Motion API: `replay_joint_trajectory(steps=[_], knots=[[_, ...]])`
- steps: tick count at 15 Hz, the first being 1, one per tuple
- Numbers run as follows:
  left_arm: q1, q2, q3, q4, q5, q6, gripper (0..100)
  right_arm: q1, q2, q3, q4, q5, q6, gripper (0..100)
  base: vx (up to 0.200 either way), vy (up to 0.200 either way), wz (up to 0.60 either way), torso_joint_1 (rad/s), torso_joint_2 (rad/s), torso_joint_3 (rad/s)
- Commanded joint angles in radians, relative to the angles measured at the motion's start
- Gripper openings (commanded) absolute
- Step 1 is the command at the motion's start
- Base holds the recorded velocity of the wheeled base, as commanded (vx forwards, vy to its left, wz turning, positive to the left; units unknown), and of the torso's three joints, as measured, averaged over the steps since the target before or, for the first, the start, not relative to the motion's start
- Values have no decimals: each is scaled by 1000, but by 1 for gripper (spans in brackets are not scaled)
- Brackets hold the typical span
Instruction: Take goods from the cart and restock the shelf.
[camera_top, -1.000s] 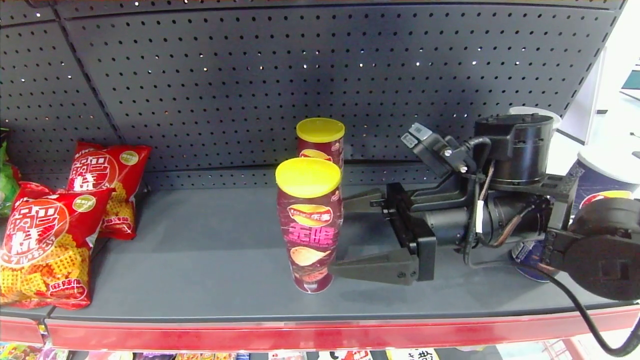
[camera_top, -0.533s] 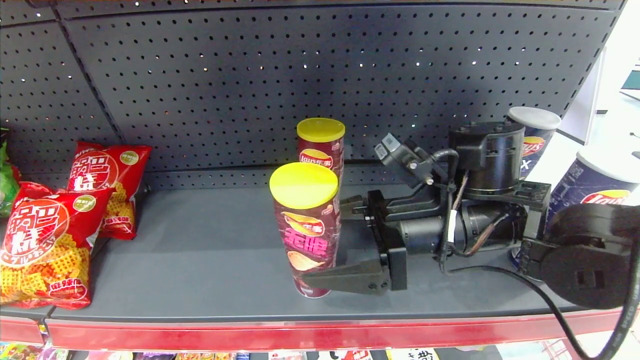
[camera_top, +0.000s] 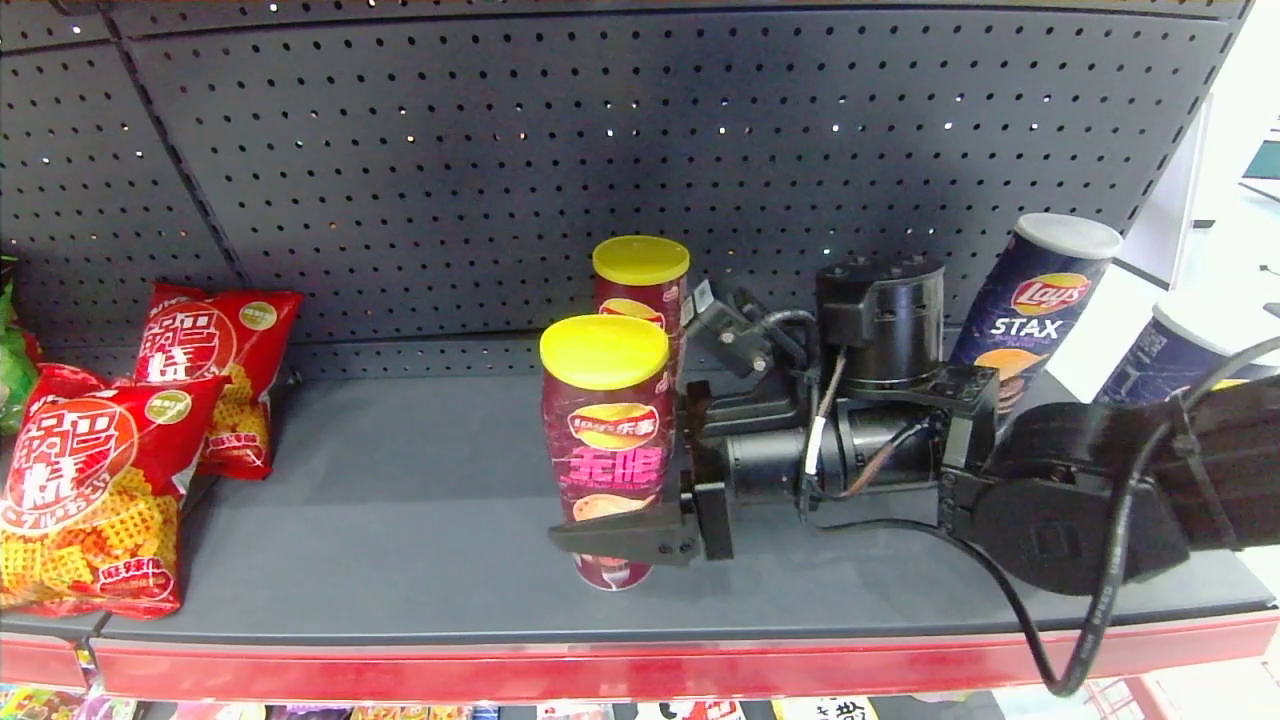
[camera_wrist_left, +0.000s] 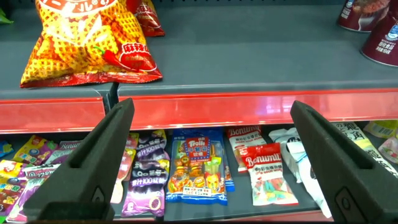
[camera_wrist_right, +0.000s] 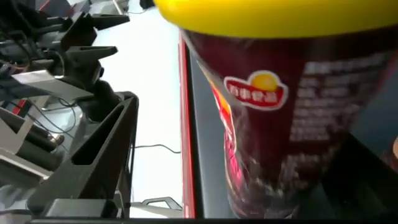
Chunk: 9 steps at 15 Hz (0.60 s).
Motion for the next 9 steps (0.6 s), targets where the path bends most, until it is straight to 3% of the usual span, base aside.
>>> replay_joint_trajectory(steps=[1, 3, 4, 9], knots=[[0, 1, 0, 0, 0, 0, 100, 0, 56, -49, -3, 0, 1, 100, 0, 0, 0, 0, 0, 0], [0, 1, 0, 2, 0, 0, 100, 2, 76, -74, -4, 2, -1, 100, 0, 0, 0, 0, 0, 0], [0, 1, 0, 0, 0, 0, 100, 8, 87, -78, -13, 2, -4, 0, 0, 0, 0, 0, 0, 0], [0, 1, 0, 0, 0, 0, 100, 5, 87, -80, -46, 13, 26, 0, 0, 0, 0, 0, 0, 0]])
